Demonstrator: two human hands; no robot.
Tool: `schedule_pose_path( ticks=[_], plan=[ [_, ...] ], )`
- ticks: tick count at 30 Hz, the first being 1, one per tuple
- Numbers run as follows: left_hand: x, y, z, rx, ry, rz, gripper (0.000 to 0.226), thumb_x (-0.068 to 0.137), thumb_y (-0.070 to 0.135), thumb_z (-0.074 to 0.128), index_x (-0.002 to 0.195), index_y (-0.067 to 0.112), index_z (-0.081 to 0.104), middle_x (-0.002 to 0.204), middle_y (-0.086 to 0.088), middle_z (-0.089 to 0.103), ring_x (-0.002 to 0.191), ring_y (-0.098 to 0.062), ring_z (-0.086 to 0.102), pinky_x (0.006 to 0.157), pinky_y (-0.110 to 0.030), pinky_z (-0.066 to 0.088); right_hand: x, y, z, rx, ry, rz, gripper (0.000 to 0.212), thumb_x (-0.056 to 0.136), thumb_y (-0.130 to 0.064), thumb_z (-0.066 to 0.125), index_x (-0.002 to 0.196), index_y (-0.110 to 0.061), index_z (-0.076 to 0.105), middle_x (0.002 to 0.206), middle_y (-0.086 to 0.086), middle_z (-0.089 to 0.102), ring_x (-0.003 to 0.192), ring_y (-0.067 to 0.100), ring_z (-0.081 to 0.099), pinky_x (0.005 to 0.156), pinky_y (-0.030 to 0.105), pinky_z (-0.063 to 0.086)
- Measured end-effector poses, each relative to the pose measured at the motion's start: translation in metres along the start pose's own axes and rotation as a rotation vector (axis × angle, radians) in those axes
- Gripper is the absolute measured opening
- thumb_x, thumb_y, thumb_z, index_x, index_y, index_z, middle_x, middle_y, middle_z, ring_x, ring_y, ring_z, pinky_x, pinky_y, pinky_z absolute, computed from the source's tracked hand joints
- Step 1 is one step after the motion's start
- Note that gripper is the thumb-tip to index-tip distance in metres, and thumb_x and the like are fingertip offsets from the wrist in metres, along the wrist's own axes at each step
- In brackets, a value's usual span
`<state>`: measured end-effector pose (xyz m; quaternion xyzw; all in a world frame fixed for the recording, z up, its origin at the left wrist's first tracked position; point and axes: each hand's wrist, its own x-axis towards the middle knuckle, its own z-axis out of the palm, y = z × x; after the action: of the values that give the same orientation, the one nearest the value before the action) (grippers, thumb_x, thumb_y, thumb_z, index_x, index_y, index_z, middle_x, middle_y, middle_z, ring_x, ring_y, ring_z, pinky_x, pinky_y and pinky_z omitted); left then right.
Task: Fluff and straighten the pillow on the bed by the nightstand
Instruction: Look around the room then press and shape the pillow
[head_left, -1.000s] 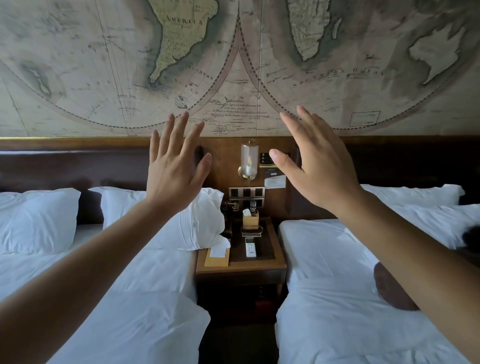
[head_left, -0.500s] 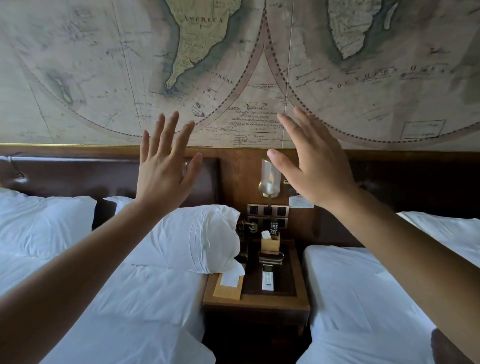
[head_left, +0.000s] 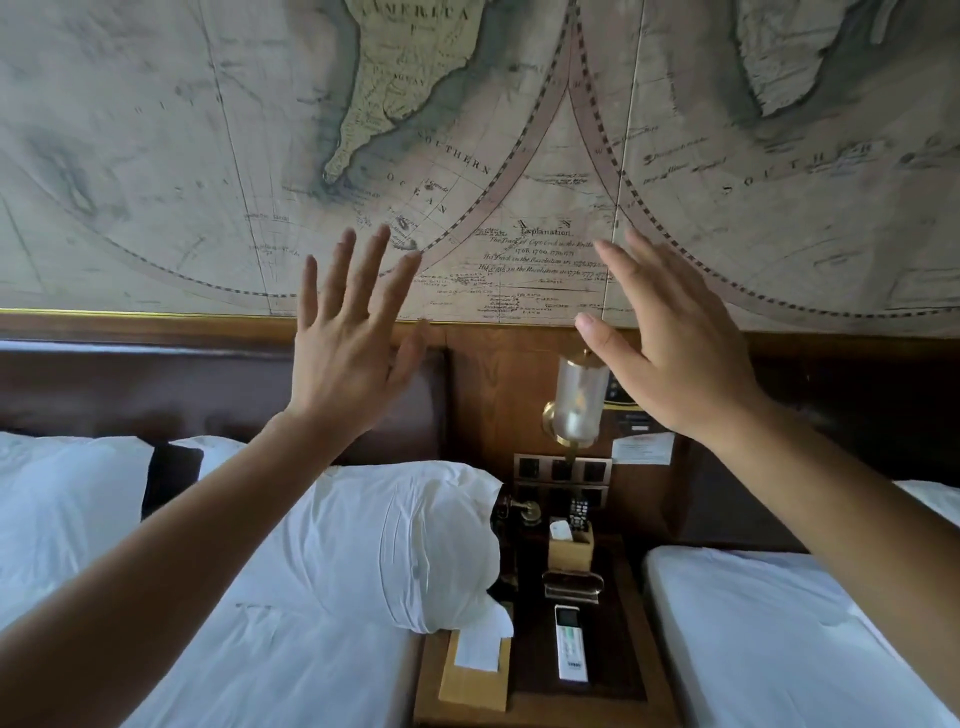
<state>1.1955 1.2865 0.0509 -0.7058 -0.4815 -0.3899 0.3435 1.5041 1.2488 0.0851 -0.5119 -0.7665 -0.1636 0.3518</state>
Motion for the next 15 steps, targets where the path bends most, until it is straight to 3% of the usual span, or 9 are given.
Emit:
schedule_pose_path(
  ticks=[10,15],
  plan=[
    [0.052,-0.078,0.080,0.013,-0.012,-0.075,0.064,0.108,0.049,0.034,0.164,0.020,0.031,0.175,-0.009,0.017,0.163,-0.039,0.007,0.129,-0.064,0.007,0.087,0.019,0.078,0.036,0.026,-0.016,0.072,0.102,-0.061,0.038,0.164,-0.029,0.020,0.173,0.000,0.013,0.160,0.022,0.011,0.127,0.052,0.018],
    [0.063,-0.089,0.126,0.031,-0.007,-0.108,0.064,0.107,0.048,0.035,0.164,0.019,0.032,0.175,-0.010,0.018,0.163,-0.039,0.008,0.129,-0.065,0.008,0.118,0.038,0.123,0.260,0.024,-0.039,0.068,0.103,-0.063,0.038,0.162,-0.034,0.022,0.172,-0.006,0.016,0.159,0.014,0.013,0.126,0.042,0.018]
  ],
)
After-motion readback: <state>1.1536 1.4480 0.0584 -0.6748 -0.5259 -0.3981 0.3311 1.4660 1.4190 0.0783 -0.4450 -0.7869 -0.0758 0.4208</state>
